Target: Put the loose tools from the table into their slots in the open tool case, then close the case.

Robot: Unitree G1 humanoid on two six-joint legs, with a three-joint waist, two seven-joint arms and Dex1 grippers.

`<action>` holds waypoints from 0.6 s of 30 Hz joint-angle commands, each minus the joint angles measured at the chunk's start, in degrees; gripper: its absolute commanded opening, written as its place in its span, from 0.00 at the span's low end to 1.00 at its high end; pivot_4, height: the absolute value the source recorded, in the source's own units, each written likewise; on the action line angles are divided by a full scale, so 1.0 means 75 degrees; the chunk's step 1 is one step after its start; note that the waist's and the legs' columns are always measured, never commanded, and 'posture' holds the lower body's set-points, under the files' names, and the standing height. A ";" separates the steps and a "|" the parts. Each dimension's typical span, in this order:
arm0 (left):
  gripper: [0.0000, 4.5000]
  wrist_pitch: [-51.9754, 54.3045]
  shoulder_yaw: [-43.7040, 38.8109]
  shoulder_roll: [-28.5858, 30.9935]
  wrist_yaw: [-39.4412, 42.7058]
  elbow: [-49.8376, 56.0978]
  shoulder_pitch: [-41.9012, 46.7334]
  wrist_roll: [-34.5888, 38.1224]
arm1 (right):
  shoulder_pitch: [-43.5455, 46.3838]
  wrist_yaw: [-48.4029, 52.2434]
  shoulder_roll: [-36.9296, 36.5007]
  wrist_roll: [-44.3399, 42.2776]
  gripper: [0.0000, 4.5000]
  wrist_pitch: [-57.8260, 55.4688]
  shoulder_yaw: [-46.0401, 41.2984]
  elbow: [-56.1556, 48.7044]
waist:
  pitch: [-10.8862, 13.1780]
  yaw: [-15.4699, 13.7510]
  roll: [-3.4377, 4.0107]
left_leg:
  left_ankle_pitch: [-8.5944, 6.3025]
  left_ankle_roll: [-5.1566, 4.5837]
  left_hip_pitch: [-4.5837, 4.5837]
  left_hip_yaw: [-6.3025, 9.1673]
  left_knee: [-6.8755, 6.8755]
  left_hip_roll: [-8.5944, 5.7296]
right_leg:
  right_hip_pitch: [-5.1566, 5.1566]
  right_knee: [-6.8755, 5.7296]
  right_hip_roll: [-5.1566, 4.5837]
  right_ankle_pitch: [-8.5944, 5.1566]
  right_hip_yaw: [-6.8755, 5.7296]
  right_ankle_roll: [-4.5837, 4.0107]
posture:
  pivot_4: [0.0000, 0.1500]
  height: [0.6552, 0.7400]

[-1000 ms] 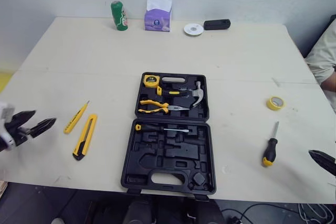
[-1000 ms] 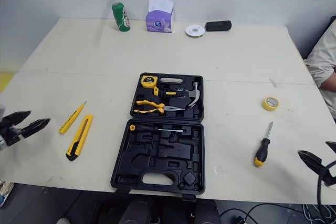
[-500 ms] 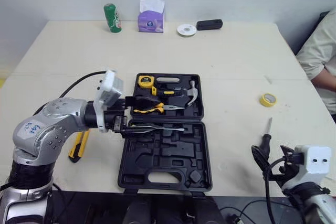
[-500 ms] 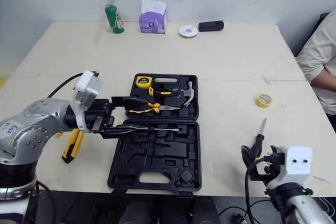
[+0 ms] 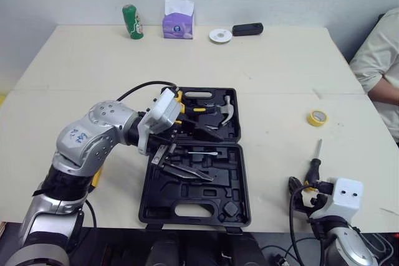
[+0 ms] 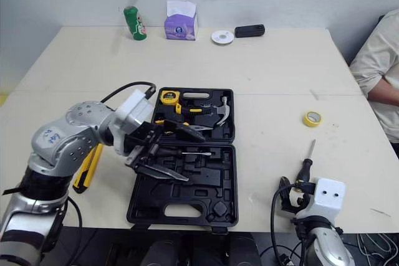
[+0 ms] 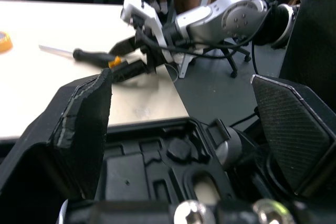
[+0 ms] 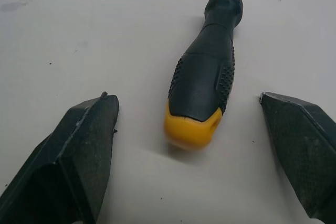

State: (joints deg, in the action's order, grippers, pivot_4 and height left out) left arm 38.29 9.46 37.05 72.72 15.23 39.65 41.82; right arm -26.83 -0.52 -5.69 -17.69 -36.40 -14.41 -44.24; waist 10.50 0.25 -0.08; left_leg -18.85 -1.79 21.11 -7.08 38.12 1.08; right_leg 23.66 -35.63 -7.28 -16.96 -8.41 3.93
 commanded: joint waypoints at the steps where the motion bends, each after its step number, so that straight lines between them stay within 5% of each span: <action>1: 0.99 -0.0209 -0.0018 -0.0070 0.0150 -0.0142 0.0138 -0.0151 | 0.0120 -0.0180 0.0086 0.0250 1.00 0.0156 0.0064 0.0188 | 0.0000 0.0011 -0.0001 | 0.0000 0.0000 0.0000 0.0000 0.0000 0.0003 | 0.0001 0.0001 0.0003 0.0000 0.0000 0.0000 | 1.00 0.90; 4: 0.99 -0.0195 -0.0053 -0.0217 0.0125 -0.0273 0.0258 -0.0146 | 0.0339 -0.0328 0.0119 0.0465 1.00 0.0356 0.0014 0.0580 | -0.0003 -0.0005 -0.0007 | 0.0002 -0.0004 0.0000 0.0001 0.0002 0.0003 | 0.0000 0.0000 0.0001 0.0000 -0.0002 0.0000 | 1.00 0.90; 6: 1.00 -0.0089 -0.0105 -0.0320 0.0060 -0.0319 0.0336 -0.0069 | 0.0358 -0.0360 0.0283 0.0388 0.88 0.0522 -0.0104 0.0641 | -0.0005 -0.0014 -0.0009 | 0.0004 -0.0007 0.0002 0.0001 0.0005 0.0001 | -0.0001 -0.0001 -0.0003 0.0000 -0.0002 0.0000 | 1.00 0.90; 12: 1.00 0.0030 -0.0244 -0.0405 -0.0054 -0.0356 0.0402 -0.0055 | 0.0224 -0.0392 0.0320 0.0434 0.25 0.0657 -0.0320 0.0396 | -0.0005 -0.0022 -0.0010 | 0.0004 -0.0009 0.0007 0.0005 0.0004 0.0000 | -0.0001 -0.0001 -0.0004 0.0000 -0.0003 0.0001 | 1.00 0.90; 18: 1.00 0.0158 -0.0499 -0.0418 -0.0550 -0.0450 0.0344 -0.0152 | 0.0577 0.0929 -0.0741 -0.0293 0.24 0.0873 -0.0684 0.0021 | -0.0005 -0.0020 -0.0010 | 0.0007 -0.0015 0.0007 0.0007 0.0006 -0.0003 | -0.0001 -0.0001 -0.0007 0.0001 -0.0004 0.0001 | 1.00 0.90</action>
State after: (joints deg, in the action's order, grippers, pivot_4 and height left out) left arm 39.34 8.13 34.05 71.01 11.44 41.94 40.52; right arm -24.37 0.47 -6.76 -15.47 -31.17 -16.21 -40.16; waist 10.47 0.09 -0.15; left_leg -18.80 -1.91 21.16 -7.03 38.17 1.06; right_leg 23.65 -35.64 -7.33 -16.96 -8.43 3.94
